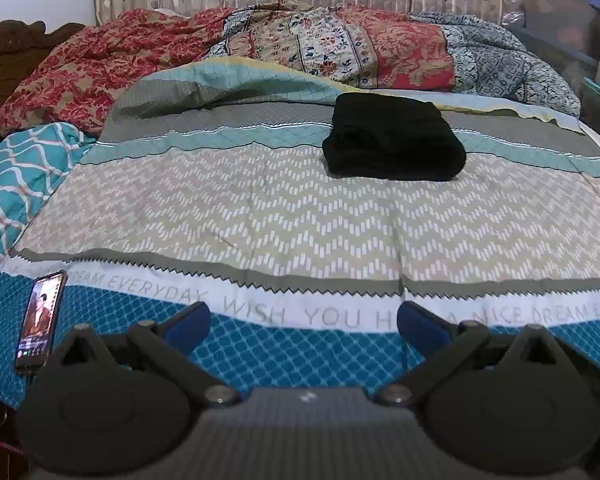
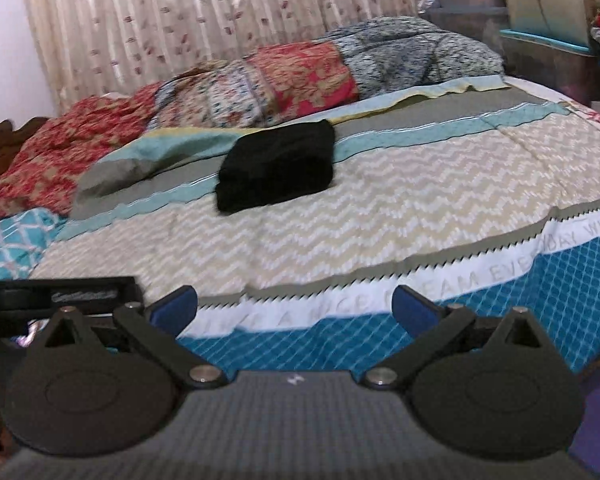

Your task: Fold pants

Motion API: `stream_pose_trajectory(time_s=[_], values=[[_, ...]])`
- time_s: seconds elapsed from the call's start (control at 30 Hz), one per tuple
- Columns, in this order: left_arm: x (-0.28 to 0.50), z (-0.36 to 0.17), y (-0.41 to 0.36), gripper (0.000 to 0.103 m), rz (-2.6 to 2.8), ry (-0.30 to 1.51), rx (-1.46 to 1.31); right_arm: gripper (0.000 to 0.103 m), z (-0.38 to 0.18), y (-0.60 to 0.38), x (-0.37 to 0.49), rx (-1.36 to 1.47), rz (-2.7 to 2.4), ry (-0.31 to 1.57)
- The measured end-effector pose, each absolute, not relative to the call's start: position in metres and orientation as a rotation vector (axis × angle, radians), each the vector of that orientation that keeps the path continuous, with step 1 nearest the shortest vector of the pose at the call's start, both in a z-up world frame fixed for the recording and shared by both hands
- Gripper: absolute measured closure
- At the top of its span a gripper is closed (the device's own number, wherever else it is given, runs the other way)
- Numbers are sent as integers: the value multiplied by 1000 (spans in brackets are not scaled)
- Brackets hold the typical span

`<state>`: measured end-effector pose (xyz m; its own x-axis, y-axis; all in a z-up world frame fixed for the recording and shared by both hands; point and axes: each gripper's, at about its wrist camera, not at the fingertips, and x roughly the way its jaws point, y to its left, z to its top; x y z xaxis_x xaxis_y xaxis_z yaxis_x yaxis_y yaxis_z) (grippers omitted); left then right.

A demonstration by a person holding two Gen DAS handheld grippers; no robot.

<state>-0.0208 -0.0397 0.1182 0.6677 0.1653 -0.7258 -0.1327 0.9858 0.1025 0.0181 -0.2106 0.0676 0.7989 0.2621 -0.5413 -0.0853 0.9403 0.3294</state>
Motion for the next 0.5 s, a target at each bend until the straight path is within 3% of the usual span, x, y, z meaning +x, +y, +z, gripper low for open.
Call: stream_pose_trajectory(time_s=[0.5], values=[[-51, 144, -62, 0, 132, 750, 100, 0, 77, -203, -10, 278, 240, 591]])
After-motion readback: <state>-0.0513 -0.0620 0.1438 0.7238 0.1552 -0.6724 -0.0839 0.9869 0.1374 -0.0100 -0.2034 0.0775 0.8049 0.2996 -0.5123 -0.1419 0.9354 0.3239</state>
